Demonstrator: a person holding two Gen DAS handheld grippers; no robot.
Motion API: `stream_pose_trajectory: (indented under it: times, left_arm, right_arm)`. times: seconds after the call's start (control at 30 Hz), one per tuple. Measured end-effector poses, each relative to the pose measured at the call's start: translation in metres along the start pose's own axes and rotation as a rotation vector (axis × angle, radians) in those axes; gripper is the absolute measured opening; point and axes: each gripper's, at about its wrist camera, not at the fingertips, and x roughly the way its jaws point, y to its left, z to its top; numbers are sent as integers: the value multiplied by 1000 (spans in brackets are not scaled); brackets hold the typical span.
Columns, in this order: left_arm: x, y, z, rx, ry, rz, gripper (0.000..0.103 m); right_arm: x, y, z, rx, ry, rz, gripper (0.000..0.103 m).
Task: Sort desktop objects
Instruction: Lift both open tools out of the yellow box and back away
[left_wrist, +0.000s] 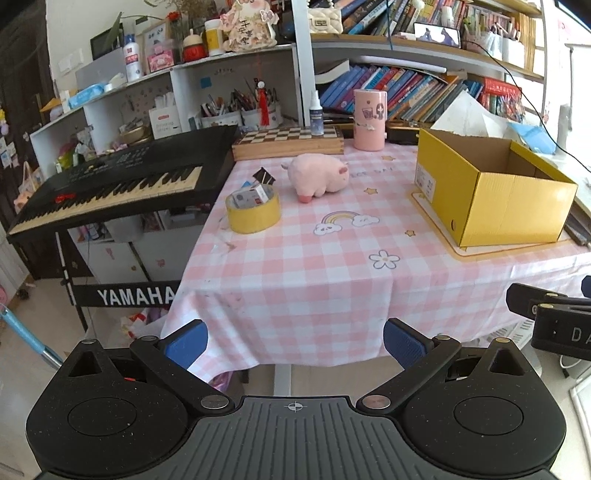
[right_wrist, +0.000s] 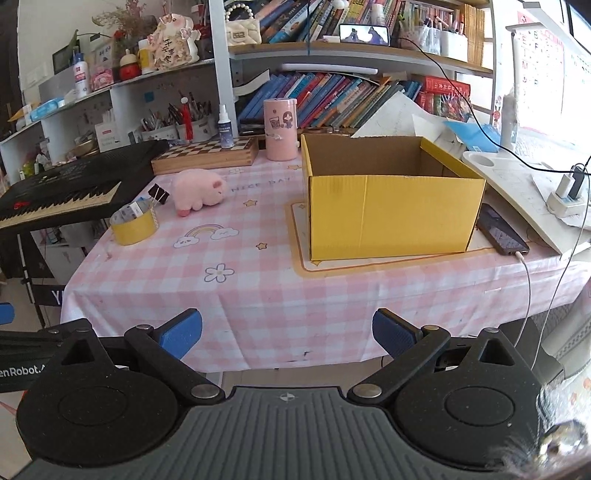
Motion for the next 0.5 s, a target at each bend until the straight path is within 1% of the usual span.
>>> stream_pose_trajectory:
  times: [0.13,0.3,0.37,0.43,0.5]
  left_arm:
    - [-1,3,0,6,-6,-3,102]
    - [1,8,-1,-7,0,-7,102]
    - [2,10,-1,-10,0,-8,102]
    - [2,11,-1,-9,1,-6,102]
    - [2,13,-1,-7,1,-3,102]
  right_arm:
    - [-1,1,0,0,0,-4,97]
    - [0,6,0,-1,9,-13,84]
    - [1,8,1,-3,15,-11,81]
    - [2,10,2,-4,20,-8,79]
    - [3,13,2,-4,23,1,75]
